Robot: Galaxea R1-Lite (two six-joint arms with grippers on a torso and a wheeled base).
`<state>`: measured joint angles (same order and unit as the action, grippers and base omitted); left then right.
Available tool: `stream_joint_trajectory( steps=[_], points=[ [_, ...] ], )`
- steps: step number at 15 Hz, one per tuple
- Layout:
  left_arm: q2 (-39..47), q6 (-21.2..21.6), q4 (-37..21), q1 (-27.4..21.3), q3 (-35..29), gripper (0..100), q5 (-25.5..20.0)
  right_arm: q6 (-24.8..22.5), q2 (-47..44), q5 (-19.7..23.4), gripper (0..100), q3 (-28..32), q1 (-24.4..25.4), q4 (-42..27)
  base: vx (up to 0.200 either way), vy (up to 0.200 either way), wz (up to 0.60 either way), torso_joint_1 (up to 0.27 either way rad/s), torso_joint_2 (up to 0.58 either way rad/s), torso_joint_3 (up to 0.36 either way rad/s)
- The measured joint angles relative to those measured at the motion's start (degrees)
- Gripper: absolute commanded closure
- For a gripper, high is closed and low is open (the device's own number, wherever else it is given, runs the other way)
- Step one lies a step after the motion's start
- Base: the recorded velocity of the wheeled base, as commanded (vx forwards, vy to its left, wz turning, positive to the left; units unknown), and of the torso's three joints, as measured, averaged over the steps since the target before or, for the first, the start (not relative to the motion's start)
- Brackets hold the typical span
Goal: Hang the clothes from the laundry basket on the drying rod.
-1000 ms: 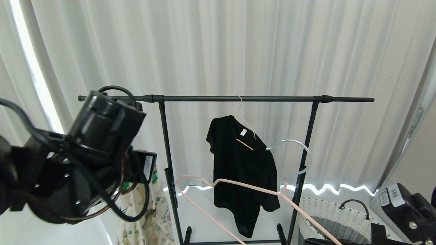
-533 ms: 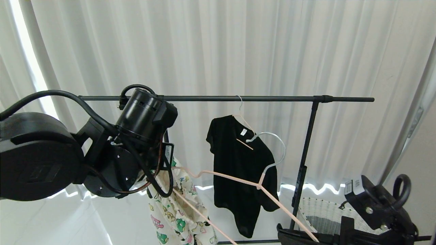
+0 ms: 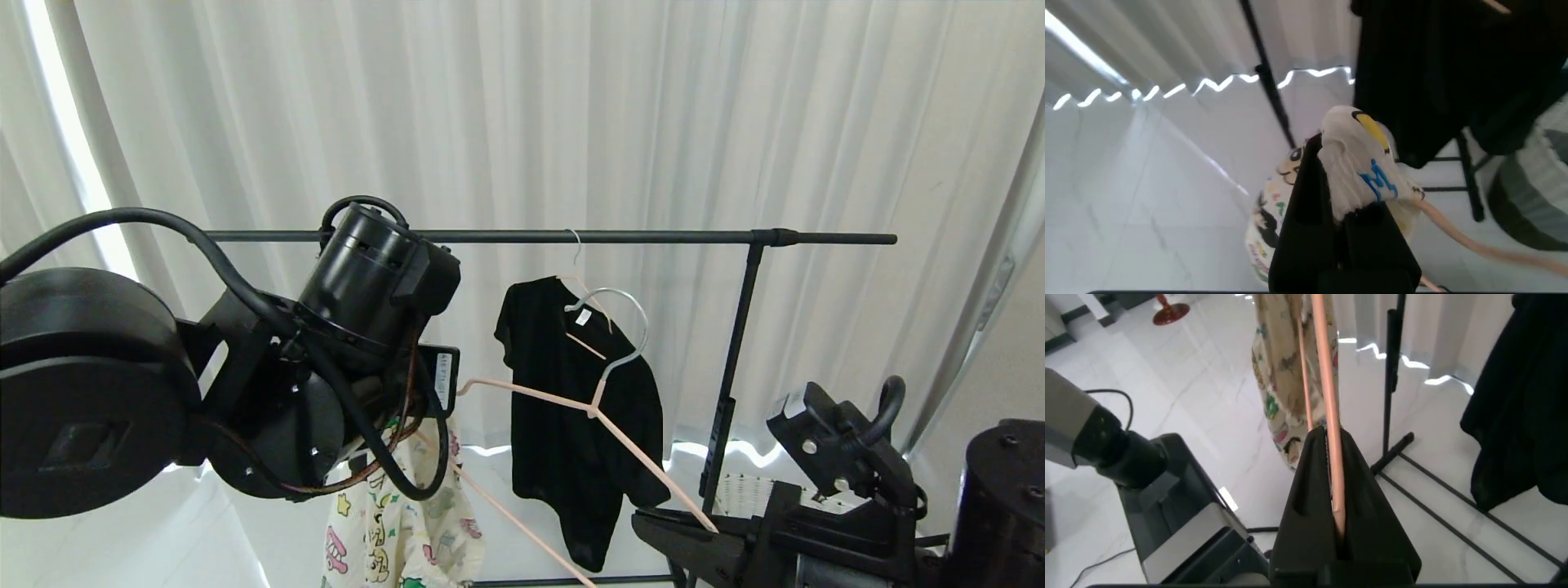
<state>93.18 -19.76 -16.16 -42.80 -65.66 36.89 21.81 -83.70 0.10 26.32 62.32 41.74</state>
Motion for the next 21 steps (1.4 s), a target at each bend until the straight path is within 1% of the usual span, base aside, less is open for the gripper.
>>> stream_joint_trajectory(
  steps=[2, 4, 8, 9, 11, 12, 15, 17, 19, 21],
  points=[
    [-0.24, -0.27, -0.01, -2.01, -0.30, 100, -0.40, -0.16, -1.00, 1.76, 100, 1.55, 0.05, 0.00, 0.000, 0.000, 0.00, 0.000, 0.00, 0.000],
    [-0.60, -0.29, -0.01, -3.91, -0.63, 100, -1.01, -0.41, -2.16, 2.06, 100, 2.51, 0.13, -0.02, 0.000, 0.000, 0.00, 0.000, 0.00, 0.000],
    [-3.83, 0.02, 0.00, -10.45, -1.95, 100, -9.19, -0.63, -6.13, 1.93, 100, 6.14, 0.17, -0.02, 0.000, 0.000, 0.00, 0.000, 0.00, 0.000],
    [-4.68, 0.41, 0.00, -11.52, -2.19, 100, -9.98, -0.66, -7.18, 1.93, 100, 7.28, 0.17, 0.00, 0.000, 0.000, 0.00, 0.000, 0.00, 0.000],
    [-5.58, 1.87, -0.04, -11.96, -1.67, 100, -9.76, -1.17, -8.47, 1.71, 100, 8.33, 0.02, 0.00, 0.000, 0.000, 0.00, 0.000, 0.00, 0.000],
    [-5.79, 2.68, 0.00, -11.02, -1.05, 100, -9.08, -1.40, -8.63, 1.62, 100, 8.07, -0.37, 0.02, 0.000, 0.000, 0.00, 0.000, 0.00, 0.000],
    [-5.62, 5.89, 0.05, -3.00, 1.35, 100, -4.55, -1.78, -5.96, 1.67, 100, 4.57, -1.55, -0.09, 0.000, 0.000, 0.00, 0.000, 0.00, 0.000],
    [-4.84, 6.50, 0.13, 1.16, 1.99, 100, -3.32, -1.87, -2.29, 2.11, 100, 1.51, -1.73, -0.17, 0.000, 0.000, 0.00, 0.000, 0.00, 0.000],
    [-4.24, 6.52, 0.16, 2.51, 2.02, 100, -3.23, -1.91, 1.56, 2.55, 100, -1.00, -1.10, -0.91, 0.000, 0.000, 0.00, 0.000, 0.00, 0.000],
    [-3.88, 6.52, 0.21, 2.86, 2.02, 100, -2.71, -1.94, 5.29, 2.79, 100, -2.40, 0.35, -3.62, 0.000, 0.000, 0.00, 0.000, 0.00, 0.000]
  ],
)
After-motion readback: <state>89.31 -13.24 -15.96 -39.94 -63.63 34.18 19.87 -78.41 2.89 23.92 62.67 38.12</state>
